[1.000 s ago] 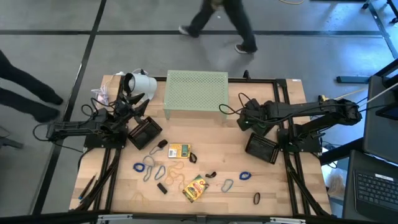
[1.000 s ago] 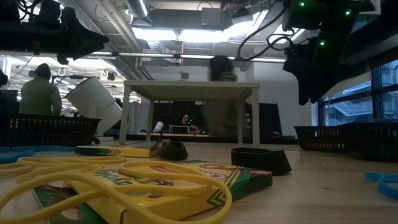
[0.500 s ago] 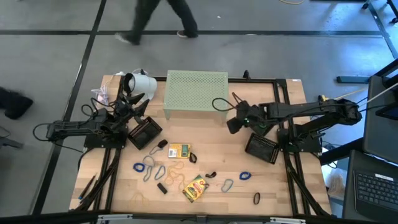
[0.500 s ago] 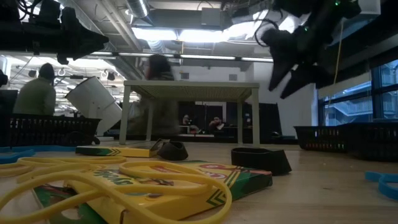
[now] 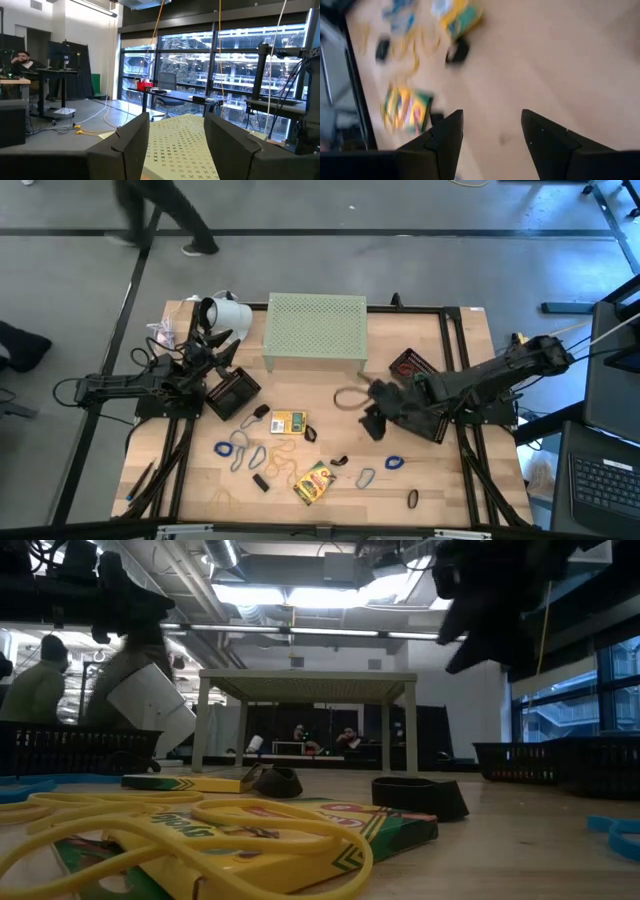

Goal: Pick & Place Office Desk Supplies
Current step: Put the blue spring keychain into the top black bin

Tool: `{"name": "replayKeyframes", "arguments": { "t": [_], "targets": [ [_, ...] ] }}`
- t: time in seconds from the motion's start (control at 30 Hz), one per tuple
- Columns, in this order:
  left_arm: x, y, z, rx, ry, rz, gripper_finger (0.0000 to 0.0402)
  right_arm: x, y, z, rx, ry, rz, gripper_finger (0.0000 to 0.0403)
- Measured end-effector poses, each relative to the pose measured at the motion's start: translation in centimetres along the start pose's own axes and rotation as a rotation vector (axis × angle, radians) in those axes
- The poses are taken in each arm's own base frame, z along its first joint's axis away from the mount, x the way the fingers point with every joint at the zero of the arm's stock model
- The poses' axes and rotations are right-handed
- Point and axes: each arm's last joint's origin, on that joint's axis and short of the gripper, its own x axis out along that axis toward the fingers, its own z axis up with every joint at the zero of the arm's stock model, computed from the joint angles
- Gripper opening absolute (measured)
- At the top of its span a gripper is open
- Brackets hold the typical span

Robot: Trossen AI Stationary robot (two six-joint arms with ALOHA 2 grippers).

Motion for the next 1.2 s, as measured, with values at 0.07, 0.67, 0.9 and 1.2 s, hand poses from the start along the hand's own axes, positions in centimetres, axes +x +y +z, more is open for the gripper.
{"name": "replayKeyframes", "arguments": {
  "t": [0.07, 0.67, 0.9, 1.2],
  "targets": [
    [0.0, 0.0, 0.0, 0.000, 0.000, 0.000, 0.0186, 0.7, 0.6, -1.1, -0.032, 0.058, 0.008, 0.0203],
    [0.0, 0.0, 0.0, 0.000, 0.000, 0.000, 0.0185, 3.2, 3.2, -8.7, 0.155, 0.479, -0.008, 0.0203],
    [0.0, 0.0, 0.0, 0.000, 0.000, 0.000, 0.0185, 3.6, 3.1, -9.8, 0.124, 0.480, -0.056, 0.0203],
    [0.0, 0.0, 0.0, 0.000, 0.000, 0.000, 0.0185, 5.3, 2.8, -11.3, 0.024, 0.512, -0.109, 0.0203]
  ]
}}
